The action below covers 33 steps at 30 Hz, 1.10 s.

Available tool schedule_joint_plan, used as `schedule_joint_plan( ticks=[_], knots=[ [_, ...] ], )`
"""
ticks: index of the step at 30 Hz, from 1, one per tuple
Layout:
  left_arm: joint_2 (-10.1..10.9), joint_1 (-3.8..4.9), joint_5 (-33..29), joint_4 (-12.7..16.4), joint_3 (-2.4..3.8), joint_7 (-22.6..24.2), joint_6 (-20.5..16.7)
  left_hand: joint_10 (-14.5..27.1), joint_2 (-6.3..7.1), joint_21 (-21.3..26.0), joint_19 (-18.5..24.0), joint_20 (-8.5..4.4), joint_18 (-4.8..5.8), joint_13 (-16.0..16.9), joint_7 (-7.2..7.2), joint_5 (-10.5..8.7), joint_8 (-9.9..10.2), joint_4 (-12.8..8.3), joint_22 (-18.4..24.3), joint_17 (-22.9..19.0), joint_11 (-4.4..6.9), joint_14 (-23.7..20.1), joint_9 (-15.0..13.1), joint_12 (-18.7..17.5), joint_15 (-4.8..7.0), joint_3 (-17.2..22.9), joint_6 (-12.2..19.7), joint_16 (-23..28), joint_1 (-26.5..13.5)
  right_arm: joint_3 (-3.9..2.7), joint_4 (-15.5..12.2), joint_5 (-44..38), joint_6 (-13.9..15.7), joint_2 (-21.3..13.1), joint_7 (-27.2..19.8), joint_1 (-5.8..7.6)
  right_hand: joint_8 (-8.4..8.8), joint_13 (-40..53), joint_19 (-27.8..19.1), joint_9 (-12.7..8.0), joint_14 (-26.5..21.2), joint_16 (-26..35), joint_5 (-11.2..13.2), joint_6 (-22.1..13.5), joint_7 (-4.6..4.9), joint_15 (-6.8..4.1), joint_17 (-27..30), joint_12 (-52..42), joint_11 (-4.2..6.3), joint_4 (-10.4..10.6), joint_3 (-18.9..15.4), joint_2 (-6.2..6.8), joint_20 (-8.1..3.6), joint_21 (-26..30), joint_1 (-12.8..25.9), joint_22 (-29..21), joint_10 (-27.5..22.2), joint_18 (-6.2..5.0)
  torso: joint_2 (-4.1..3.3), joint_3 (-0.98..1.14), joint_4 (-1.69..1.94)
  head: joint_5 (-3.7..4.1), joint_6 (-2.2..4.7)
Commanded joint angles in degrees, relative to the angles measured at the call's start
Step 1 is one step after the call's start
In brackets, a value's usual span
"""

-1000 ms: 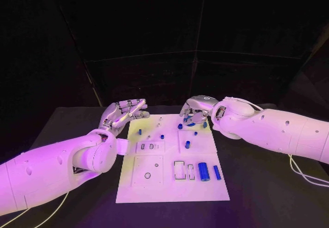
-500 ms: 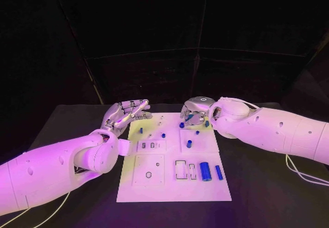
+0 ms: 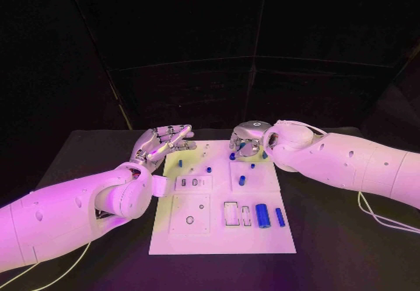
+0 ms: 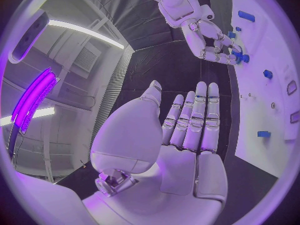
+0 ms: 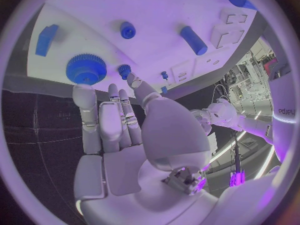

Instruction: Assemble the parts on the task board

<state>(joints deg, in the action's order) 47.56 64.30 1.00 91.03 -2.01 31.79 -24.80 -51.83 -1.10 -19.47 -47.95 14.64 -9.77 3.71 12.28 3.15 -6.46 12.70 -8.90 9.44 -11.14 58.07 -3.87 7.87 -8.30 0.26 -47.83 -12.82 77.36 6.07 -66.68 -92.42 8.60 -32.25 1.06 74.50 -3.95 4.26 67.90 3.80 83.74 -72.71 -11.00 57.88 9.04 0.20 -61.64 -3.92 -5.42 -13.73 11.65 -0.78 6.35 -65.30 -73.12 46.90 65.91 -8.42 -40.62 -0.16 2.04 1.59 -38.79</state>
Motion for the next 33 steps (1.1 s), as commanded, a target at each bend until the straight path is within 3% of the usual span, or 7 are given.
schedule_joint_plan(
  ticks=[1,14,33],
  knots=[
    [0.06,0.08,0.46,0.23,0.05,0.13,0.86,-0.52,-0.5,-0.32,-0.45,0.05,-0.74,-0.06,1.32,0.11,-0.17,-0.35,-0.04,0.1,0.08,0.44,0.01,-0.36,-0.05,0.05,-0.54,0.38,0.18,-0.04,0.41,0.18,-1.63,0.42,-0.58,0.13,0.12,-0.03,0.32,0.09,2.54,-0.42,-0.33,-0.29,0.18,0.27,-0.15,-0.14,-0.02,-0.03,0.51,-0.22,-0.01,-0.4,0.18,0.19,0.09,0.4,-0.25,0.04,0.11,0.1,-0.09],
    [0.35,0.11,0.46,0.67,0.06,0.07,0.82,-0.53,-0.52,-0.31,-0.47,0.04,-0.74,-0.06,1.31,0.11,-0.16,-0.39,-0.04,0.12,0.08,0.43,0.02,-0.39,-0.05,0.05,-0.59,0.42,0.21,-0.03,1.43,0.8,-3.03,1.47,-1.19,0.11,0.1,-0.06,0.46,0.1,2.48,-1.04,-0.33,-0.18,0.24,0.23,-0.75,-0.14,0.0,0.05,1.22,-0.45,0.05,-1.07,0.04,0.94,0.27,0.48,-0.97,0.18,0.39,0.27,-0.24],
    [0.44,0.18,0.46,0.57,0.06,-0.01,0.9,-0.54,-0.54,-0.31,-0.48,0.04,-0.73,-0.07,1.31,0.11,-0.15,-0.42,-0.03,0.13,0.08,0.42,0.02,-0.42,-0.06,0.04,-0.61,0.46,0.23,0.0,2.39,0.83,-4.35,1.84,-1.47,0.07,-0.24,-0.09,0.53,0.23,2.3,-2.68,-0.33,1.47,0.48,0.26,-2.05,-0.33,0.05,0.38,4.02,-0.8,0.14,-2.84,-0.23,2.66,1.74,0.64,-0.95,0.15,0.41,-0.01,-1.14]
  ],
)
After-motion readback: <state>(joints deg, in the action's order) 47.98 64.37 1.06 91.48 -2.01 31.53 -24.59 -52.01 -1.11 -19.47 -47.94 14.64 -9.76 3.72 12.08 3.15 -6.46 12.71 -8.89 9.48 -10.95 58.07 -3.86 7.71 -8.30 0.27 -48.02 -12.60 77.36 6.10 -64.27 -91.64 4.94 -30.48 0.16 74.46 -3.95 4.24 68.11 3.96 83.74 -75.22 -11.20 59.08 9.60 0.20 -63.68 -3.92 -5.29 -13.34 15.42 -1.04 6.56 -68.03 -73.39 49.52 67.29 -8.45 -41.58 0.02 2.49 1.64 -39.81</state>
